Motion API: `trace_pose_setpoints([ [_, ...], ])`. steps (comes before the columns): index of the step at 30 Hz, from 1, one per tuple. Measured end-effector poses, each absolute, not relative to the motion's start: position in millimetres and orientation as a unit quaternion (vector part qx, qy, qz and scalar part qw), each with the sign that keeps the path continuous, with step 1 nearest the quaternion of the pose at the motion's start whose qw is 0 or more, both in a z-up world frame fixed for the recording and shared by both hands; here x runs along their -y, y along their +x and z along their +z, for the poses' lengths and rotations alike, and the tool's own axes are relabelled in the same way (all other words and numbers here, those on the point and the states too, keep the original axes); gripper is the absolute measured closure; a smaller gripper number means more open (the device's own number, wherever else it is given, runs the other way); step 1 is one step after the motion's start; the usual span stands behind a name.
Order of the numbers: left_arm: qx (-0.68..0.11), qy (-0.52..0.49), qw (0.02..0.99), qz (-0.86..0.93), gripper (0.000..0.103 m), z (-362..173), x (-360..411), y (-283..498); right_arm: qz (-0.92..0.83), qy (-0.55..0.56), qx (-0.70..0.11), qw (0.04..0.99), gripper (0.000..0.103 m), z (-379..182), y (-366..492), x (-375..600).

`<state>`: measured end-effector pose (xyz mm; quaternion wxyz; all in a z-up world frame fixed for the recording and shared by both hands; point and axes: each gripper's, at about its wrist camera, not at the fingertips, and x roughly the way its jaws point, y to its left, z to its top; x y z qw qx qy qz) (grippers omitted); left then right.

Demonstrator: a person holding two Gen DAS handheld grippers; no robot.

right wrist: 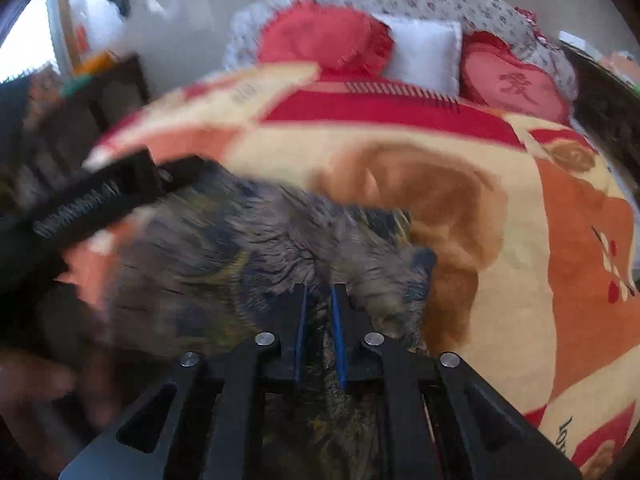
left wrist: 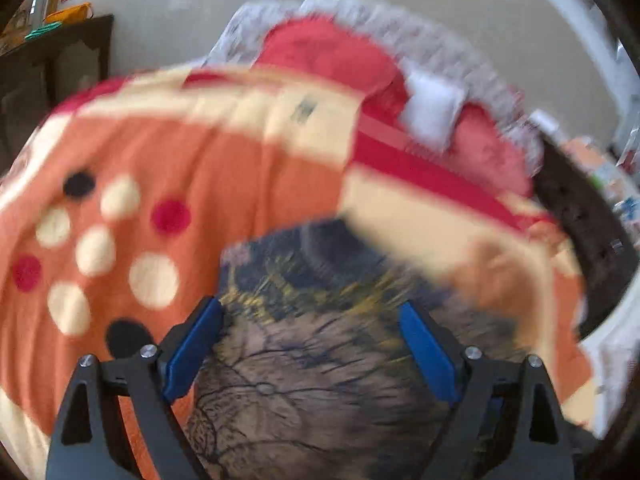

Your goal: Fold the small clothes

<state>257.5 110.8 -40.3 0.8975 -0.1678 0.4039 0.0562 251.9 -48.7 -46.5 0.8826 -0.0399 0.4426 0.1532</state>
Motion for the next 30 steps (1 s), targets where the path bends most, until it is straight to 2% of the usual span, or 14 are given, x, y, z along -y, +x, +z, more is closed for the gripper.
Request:
trace_pose_setpoints([
  [3, -0.415, -0.219, 0.882, 0.05, 0.002, -57.7, -124.5, 268.3, 0.178, -0.031, -0.401, 0.898, 0.103, -55.3, 242.8, 58.4],
  [6, -0.425, -0.192, 0.882, 0.06, 0.0, -59.4, -116.3, 272.0, 0.179, -0.035, -0.388, 0.903, 0.103, -57.7, 239.2, 59.8],
  [17, -0.425, -0.189, 0.883, 0.061, 0.0, -60.1, -118.5, 271.2, 0.162, -0.065, -0.359, 0.917, 0.103, -54.5, 235.8, 44.2],
  [30, -0.431, -0.176, 0.882, 0.072, 0.0, -58.2, -112.2, 272.9, 0.178, -0.037, -0.359, 0.915, 0.102, -52.3, 238.3, 50.6],
])
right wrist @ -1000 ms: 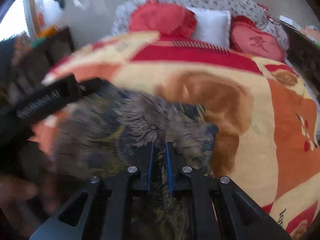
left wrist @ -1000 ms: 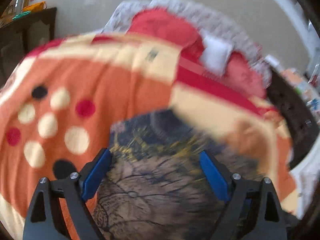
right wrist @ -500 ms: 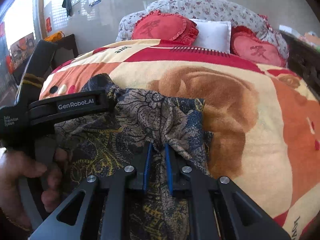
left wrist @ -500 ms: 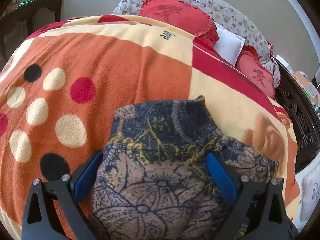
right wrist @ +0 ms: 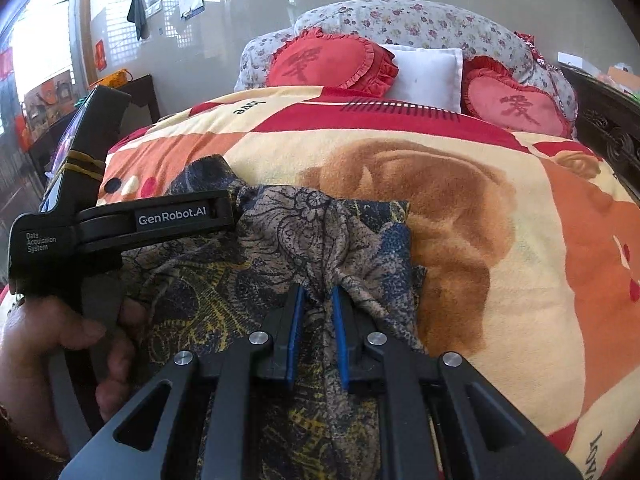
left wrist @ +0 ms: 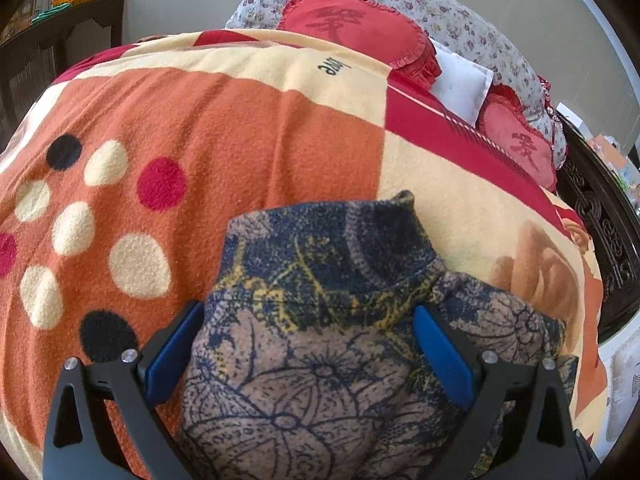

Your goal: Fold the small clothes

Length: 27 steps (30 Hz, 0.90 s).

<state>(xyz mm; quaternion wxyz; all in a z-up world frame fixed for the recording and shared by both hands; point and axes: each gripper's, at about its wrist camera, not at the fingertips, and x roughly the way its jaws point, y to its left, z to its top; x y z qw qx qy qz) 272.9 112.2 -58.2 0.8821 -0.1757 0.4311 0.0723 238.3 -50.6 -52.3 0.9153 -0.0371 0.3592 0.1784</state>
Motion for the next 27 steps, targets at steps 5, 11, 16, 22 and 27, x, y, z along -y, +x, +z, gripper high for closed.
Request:
trace_pose_setpoints([
  [5, -0.432, -0.178, 0.882, 0.071, 0.0, -58.7, -113.0, 273.1, 0.178, -0.038, -0.359, 0.915, 0.102, -52.8, 238.6, 50.3],
  [11, -0.43, -0.18, 0.882, 0.068, 0.0, -59.1, -112.9, 274.3, 0.175, -0.042, -0.361, 0.915, 0.102, -50.2, 239.2, 50.2],
  [16, -0.431, -0.18, 0.882, 0.066, 0.0, -59.1, -113.0, 274.7, 0.196, 0.004, -0.371, 0.908, 0.096, -48.5, 241.7, 58.4],
  [22, -0.443, -0.186, 0.875, 0.064, 0.0, -58.2, -115.1, 278.2, 0.2, 0.005, -0.365, 0.909, 0.093, -53.0, 239.1, 58.9],
  [27, -0.431, -0.205, 0.877, 0.057, 0.0, -57.9, -120.0, 274.5, 0.199, 0.001, -0.369, 0.908, 0.093, -55.4, 242.8, 57.4],
])
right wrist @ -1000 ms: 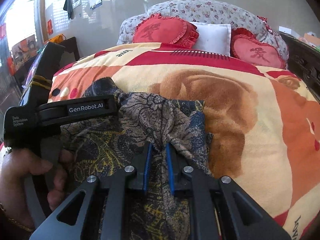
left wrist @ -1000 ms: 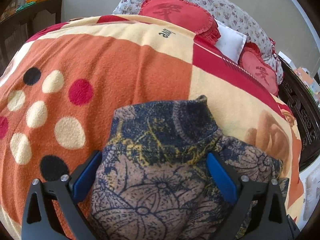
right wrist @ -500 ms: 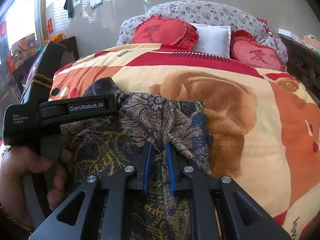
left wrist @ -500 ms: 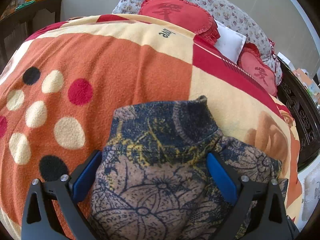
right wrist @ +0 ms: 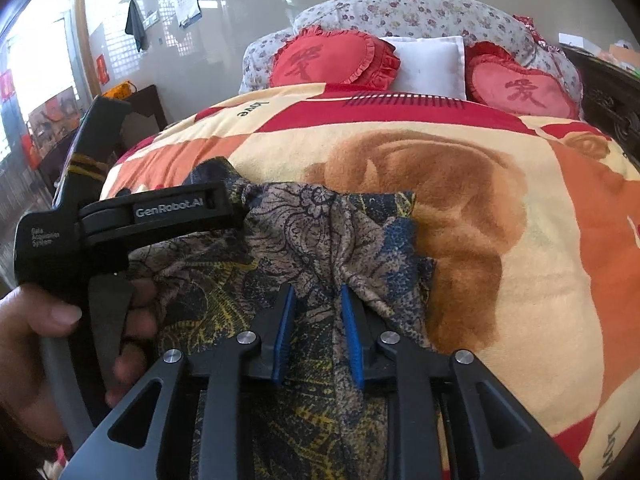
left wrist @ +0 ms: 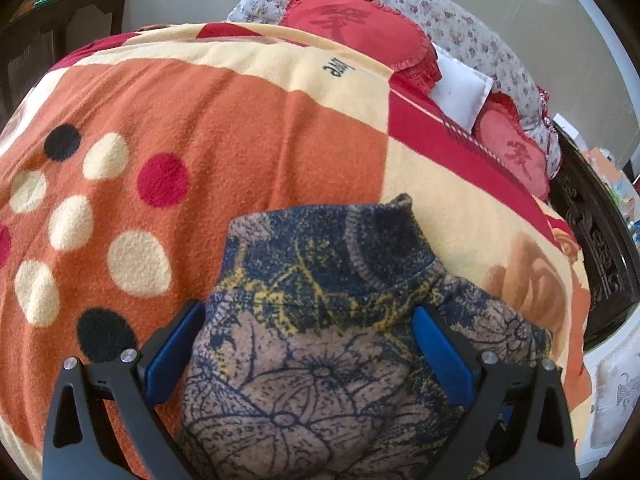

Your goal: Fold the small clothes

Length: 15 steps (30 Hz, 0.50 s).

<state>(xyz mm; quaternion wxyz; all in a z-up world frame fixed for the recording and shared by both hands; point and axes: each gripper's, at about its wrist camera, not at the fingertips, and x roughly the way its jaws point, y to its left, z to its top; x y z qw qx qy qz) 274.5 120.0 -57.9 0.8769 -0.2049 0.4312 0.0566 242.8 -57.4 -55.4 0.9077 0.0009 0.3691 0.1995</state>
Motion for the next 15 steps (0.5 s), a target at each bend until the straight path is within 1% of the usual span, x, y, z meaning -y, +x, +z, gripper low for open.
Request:
trace_pose_setpoints([
  [3, -0.436, -0.19, 0.877, 0.064, 0.0, -58.2, -115.8, 276.9, 0.191, -0.014, -0.366, 0.911, 0.093, -55.5, 241.8, 52.7],
  [12, -0.431, -0.197, 0.879, 0.06, 0.0, -57.7, -116.8, 273.9, 0.18, -0.034, -0.367, 0.912, 0.093, -56.7, 242.5, 46.4],
  [15, -0.458, -0.169, 0.87, 0.067, 0.0, -46.2, -114.5, 272.0, 0.179, -0.037, -0.369, 0.911, 0.093, -57.4, 243.4, 45.2],
])
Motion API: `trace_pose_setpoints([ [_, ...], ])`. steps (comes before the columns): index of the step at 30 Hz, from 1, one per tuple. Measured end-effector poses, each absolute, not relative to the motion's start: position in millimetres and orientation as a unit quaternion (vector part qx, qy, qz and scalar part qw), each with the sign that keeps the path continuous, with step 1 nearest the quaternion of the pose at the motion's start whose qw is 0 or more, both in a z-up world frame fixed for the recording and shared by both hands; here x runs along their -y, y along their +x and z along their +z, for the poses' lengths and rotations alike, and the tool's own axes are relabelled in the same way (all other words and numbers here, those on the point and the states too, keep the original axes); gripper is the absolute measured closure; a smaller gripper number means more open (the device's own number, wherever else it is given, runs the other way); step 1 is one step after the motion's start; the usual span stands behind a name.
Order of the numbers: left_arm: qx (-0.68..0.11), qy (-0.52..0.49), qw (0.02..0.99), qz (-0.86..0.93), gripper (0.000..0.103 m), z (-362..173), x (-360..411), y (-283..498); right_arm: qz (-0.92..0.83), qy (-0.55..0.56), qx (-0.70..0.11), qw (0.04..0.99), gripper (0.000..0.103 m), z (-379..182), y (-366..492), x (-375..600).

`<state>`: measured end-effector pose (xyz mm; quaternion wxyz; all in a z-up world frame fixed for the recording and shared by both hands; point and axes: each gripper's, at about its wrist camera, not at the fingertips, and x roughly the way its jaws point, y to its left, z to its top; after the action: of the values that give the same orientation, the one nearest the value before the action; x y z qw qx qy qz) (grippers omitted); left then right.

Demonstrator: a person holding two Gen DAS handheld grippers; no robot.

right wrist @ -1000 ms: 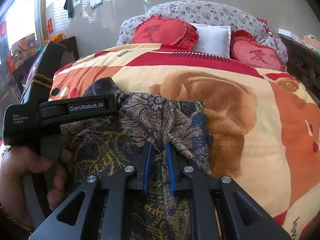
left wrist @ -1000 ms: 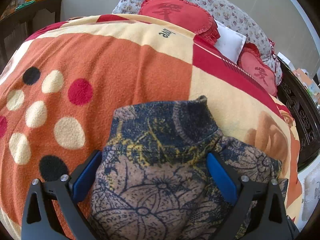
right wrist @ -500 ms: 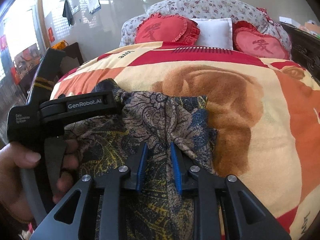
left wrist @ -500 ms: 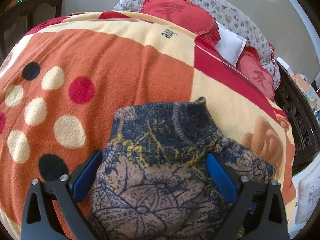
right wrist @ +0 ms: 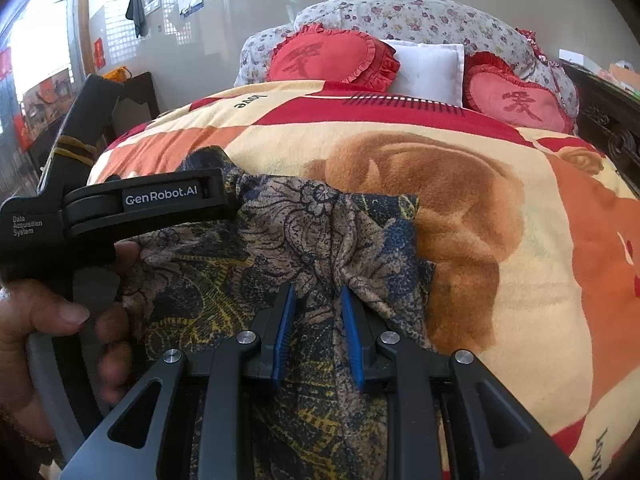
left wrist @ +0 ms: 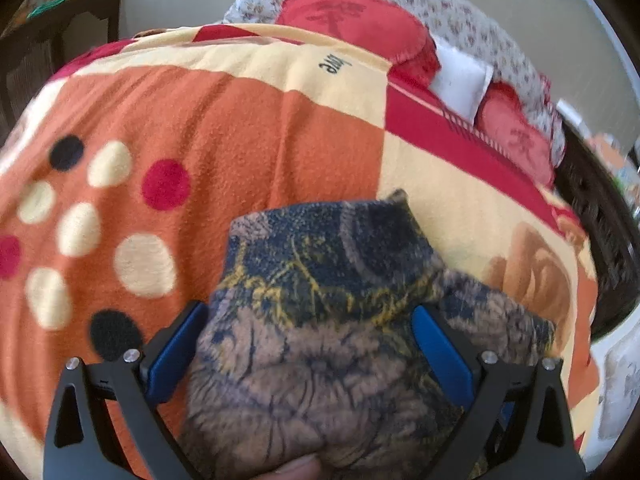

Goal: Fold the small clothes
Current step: 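Release the folded shirt and lift both tools away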

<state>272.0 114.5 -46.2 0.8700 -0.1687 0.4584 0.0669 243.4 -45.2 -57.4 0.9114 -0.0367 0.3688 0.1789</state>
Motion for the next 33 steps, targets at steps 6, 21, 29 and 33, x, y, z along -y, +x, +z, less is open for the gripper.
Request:
trace_pose_setpoints([
  [6, -0.426, -0.093, 0.894, 0.106, 0.0, 16.6, -108.9, 197.1, 0.185, -0.029, -0.375, 0.908, 0.093, -56.6, 245.0, 47.2],
  [21, -0.457, -0.041, 0.887, 0.048, 0.0, 27.6, -39.0, 24.4, 0.169, -0.083, -0.406, 0.894, 0.074, 15.0, 71.6, 118.7],
  [29, -0.467, -0.046, 0.882, 0.048, 0.0, 25.4, -37.1, 18.0, 0.172, -0.056, -0.422, 0.888, 0.074, 15.6, 29.6, 141.7],
  [33, -0.468, -0.053, 0.88, 0.05, 0.0, 25.2, -44.0, 21.1, 0.164, -0.054, -0.419, 0.891, 0.074, 19.4, 27.0, 145.5],
])
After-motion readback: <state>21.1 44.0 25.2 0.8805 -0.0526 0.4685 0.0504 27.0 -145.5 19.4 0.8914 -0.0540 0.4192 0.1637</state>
